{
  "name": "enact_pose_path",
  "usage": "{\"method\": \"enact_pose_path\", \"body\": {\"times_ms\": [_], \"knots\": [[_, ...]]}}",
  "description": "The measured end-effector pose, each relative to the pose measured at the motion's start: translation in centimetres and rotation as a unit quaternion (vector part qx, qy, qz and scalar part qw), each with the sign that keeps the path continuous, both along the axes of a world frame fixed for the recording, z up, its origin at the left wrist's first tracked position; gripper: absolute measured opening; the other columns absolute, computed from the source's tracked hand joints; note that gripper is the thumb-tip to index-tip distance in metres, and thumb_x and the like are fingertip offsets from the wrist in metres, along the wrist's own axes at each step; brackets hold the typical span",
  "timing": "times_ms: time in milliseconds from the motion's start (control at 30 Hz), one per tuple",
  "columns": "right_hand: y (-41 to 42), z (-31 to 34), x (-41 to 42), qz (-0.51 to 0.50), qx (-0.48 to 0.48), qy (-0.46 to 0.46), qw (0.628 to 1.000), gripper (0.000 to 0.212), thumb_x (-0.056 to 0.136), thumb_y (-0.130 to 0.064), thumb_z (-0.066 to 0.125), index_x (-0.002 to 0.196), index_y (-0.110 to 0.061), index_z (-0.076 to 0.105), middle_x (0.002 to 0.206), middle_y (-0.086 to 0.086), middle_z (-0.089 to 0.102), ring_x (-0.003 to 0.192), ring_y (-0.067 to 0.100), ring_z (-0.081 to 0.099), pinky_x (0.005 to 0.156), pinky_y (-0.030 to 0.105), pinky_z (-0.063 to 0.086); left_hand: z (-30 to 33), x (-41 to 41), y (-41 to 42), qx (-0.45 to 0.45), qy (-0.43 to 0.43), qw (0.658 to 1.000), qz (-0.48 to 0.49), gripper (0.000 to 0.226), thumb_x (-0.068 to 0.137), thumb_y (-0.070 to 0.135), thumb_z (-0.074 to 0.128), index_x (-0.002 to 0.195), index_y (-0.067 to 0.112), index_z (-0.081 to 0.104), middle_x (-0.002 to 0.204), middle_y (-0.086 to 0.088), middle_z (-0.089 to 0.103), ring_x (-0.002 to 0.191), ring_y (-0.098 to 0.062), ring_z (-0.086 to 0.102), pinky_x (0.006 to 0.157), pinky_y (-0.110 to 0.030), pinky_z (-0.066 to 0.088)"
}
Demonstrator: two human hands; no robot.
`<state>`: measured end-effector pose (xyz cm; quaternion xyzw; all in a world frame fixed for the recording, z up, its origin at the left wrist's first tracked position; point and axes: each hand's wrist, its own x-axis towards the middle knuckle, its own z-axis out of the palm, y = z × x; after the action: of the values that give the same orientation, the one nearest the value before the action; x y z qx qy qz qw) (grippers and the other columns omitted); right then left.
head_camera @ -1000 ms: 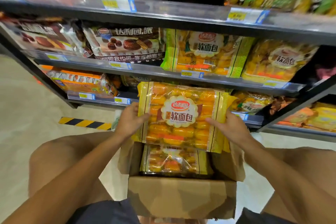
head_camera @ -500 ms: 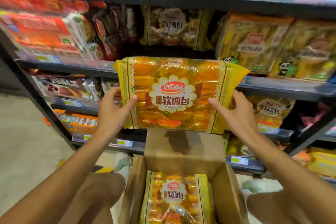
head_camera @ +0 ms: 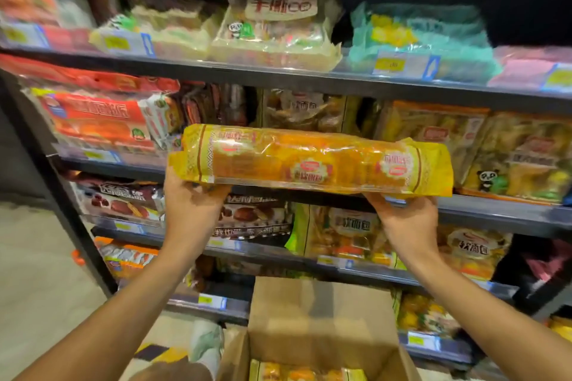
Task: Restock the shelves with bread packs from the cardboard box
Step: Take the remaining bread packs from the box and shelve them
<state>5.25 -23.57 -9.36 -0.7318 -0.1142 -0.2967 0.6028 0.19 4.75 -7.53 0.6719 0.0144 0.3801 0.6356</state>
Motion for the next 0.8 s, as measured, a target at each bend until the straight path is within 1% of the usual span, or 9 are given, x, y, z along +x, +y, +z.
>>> {"method": "enact_pose_path", "body": {"times_ms": [67,167,233,333,467,567,667,733,800], "knots": [[0.4,0.3,0.4,0.020,0.056,0.003,0.998,0.075,0.067,-0.061,0.082,0.126,-0.020,0.062,0.123,0.001,0.069,0.118,0.015,0.063,0.110,0.042,0.045,0.6,0.8,0.1,0.015,-0.012,1.000,0.020,0.040,0.081,0.006,0.076,0.115,-0.003,0.055,0.102,-0.006,0.065,0.084,0.010,0.067,0.073,-0.008,0.052],[1.4,1.4,1.7,0.029,0.076,0.004,0.997,0.052,0.074,-0.038,0.082,0.121,-0.032,0.062,0.116,-0.011,0.069,0.110,0.001,0.064,0.107,0.034,0.048,0.9,2.6,0.9,0.018,-0.022,0.999,0.020,0.041,0.081,-0.018,0.068,0.117,-0.003,0.053,0.103,-0.006,0.066,0.089,0.008,0.067,0.077,-0.010,0.052],[2.1,1.7,3.0,0.042,0.093,0.011,0.995,0.059,0.074,-0.028,0.082,0.128,-0.019,0.059,0.122,-0.001,0.068,0.117,0.009,0.063,0.111,0.044,0.045,1.1,4.2,1.6,-0.002,-0.030,1.000,0.002,0.039,0.084,-0.022,0.062,0.121,-0.014,0.051,0.109,-0.022,0.063,0.087,0.006,0.068,0.075,-0.011,0.053],[2.6,2.0,5.4,0.039,0.088,0.027,0.995,0.057,0.074,-0.039,0.086,0.121,-0.015,0.064,0.115,0.003,0.072,0.113,0.018,0.066,0.108,0.049,0.046,1.4,6.8,2.8,-0.024,-0.028,0.999,-0.002,0.044,0.086,-0.015,0.067,0.125,-0.018,0.049,0.114,-0.024,0.063,0.090,-0.001,0.070,0.075,-0.014,0.055],[3.2,2.2,9.0,-0.019,0.005,0.053,0.998,0.033,0.078,-0.037,0.083,0.105,-0.028,0.067,0.105,-0.006,0.072,0.102,0.012,0.067,0.102,0.040,0.050,1.4,10.7,3.6,-0.008,0.024,1.000,0.015,0.043,0.080,-0.009,0.074,0.113,0.015,0.059,0.106,0.002,0.070,0.096,-0.002,0.067,0.079,-0.015,0.055],[3.4,2.6,12.2,-0.041,-0.052,0.090,0.994,0.043,0.080,-0.029,0.083,0.116,-0.016,0.063,0.105,-0.004,0.070,0.099,0.013,0.065,0.086,0.029,0.051,0.2,14.0,4.6,-0.004,0.097,0.995,0.023,0.043,0.079,-0.006,0.074,0.103,0.028,0.061,0.104,0.007,0.069,0.101,-0.012,0.065,0.092,-0.034,0.056],[3.3,2.6,15.3,-0.080,-0.027,0.145,0.986,0.058,0.084,-0.033,0.080,0.124,-0.006,0.048,0.102,0.002,0.059,0.098,0.019,0.057,0.087,0.035,0.048,-0.1,17.9,5.4,-0.021,0.136,0.990,-0.006,0.031,0.081,0.003,0.071,0.105,0.021,0.067,0.111,-0.006,0.072,0.105,-0.029,0.068,0.092,-0.054,0.055],[3.4,2.3,17.6,-0.101,0.005,0.172,0.980,0.053,0.089,-0.032,0.075,0.122,-0.005,0.044,0.093,0.001,0.052,0.096,0.022,0.053,0.084,0.035,0.044,0.4,20.3,5.2,-0.038,0.152,0.988,0.007,0.037,0.082,0.003,0.064,0.116,0.015,0.067,0.114,-0.011,0.072,0.108,-0.036,0.067,0.095,-0.056,0.053],[4.0,2.2,19.7,-0.125,0.002,0.198,0.972,0.044,0.093,-0.029,0.070,0.120,-0.007,0.044,0.104,0.007,0.055,0.105,0.024,0.054,0.088,0.035,0.044,0.6,22.3,5.0,-0.072,0.159,0.985,0.019,0.044,0.084,0.003,0.059,0.127,0.015,0.059,0.120,-0.011,0.069,0.111,-0.035,0.065,0.098,-0.054,0.052]]}}
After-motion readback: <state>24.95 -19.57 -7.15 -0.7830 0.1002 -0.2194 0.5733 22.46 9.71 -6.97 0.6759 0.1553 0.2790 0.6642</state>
